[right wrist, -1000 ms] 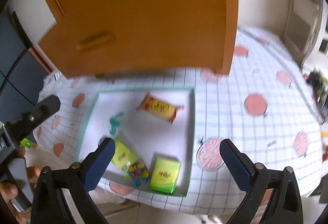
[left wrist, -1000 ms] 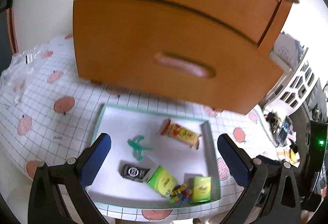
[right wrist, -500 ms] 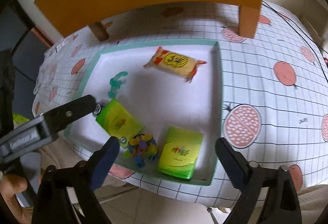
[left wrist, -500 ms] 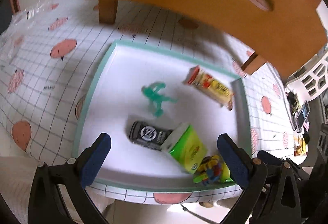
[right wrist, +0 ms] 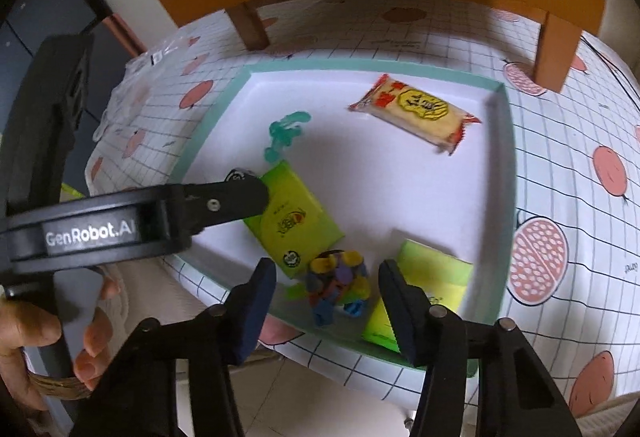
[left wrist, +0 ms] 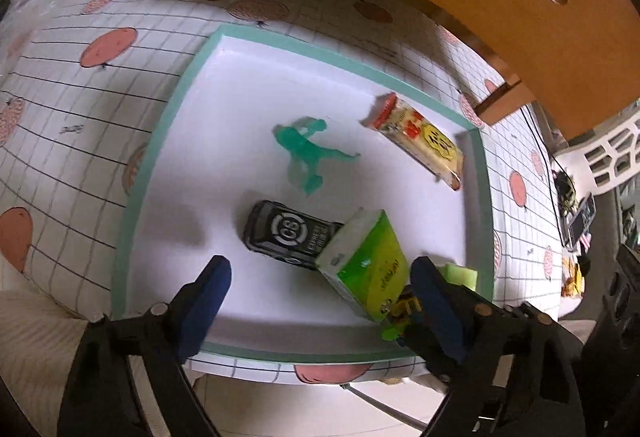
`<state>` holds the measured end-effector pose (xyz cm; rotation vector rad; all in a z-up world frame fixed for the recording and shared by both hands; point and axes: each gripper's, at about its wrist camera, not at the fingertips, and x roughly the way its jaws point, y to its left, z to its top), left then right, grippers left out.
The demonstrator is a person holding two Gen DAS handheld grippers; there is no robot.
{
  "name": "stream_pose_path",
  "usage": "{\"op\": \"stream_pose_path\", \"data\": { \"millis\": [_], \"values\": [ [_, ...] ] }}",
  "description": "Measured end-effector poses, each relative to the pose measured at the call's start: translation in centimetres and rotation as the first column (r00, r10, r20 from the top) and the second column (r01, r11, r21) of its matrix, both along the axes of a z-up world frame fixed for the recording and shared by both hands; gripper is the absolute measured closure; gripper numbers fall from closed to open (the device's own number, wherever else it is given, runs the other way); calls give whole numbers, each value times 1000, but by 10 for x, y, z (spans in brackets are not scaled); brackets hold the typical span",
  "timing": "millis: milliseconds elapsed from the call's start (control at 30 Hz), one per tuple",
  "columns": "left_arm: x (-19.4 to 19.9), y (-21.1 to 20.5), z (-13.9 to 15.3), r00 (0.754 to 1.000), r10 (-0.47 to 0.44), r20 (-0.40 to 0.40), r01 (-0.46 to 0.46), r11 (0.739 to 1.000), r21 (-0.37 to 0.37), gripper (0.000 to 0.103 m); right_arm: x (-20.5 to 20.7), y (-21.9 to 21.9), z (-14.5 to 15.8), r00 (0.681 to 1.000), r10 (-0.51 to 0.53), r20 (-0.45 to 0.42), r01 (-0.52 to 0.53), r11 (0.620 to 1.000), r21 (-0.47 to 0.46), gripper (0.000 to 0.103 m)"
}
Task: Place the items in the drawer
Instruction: 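Grasp the colourful beads with the right tool while the left tool grasps the green tissue pack, then carry the beads and tissue pack into the drawer while both tools release them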
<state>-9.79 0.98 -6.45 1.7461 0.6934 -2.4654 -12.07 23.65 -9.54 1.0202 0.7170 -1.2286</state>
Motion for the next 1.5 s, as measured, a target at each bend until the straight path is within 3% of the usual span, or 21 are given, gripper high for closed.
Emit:
{"op": "stream_pose_path", "data": {
  "millis": [67, 167, 333, 500, 667, 1167, 1500],
  "values": [
    [0, 2, -2, 1000, -6, 3, 6, 1000, 16, 14, 1, -2, -6, 1000, 10, -7, -9, 1000, 13, 49],
    [0, 5, -4, 1000, -20, 5, 20, 998, 53, 25, 3, -4, -14, 1000, 15, -19, -15, 1000, 28, 50],
    [-3, 6, -15, 1000, -12, 21, 9, 990, 141, 31, 7, -5, -22, 999, 30, -27, -29, 999, 39, 53],
    [-5, 6, -24, 1000, -1, 27, -4, 981, 195, 47, 6, -5, -22, 1000, 21, -17, -21, 999, 28, 56],
    [-4, 7, -22, 1000, -3, 9, 1, 979, 202, 63, 1, -3, -20, 1000, 0, 0, 0, 1000, 26, 57],
    [3, 9, -4, 998, -16, -68, 28, 982, 185, 81, -25, 5, -4, 995, -95, 22, 95, 995, -10, 57],
    [14, 3, 30, 987, 20, -158, 8, 984, 176, 83, -35, 15, 26, 990, -133, 50, 136, 988, -68, 57]
  ]
}}
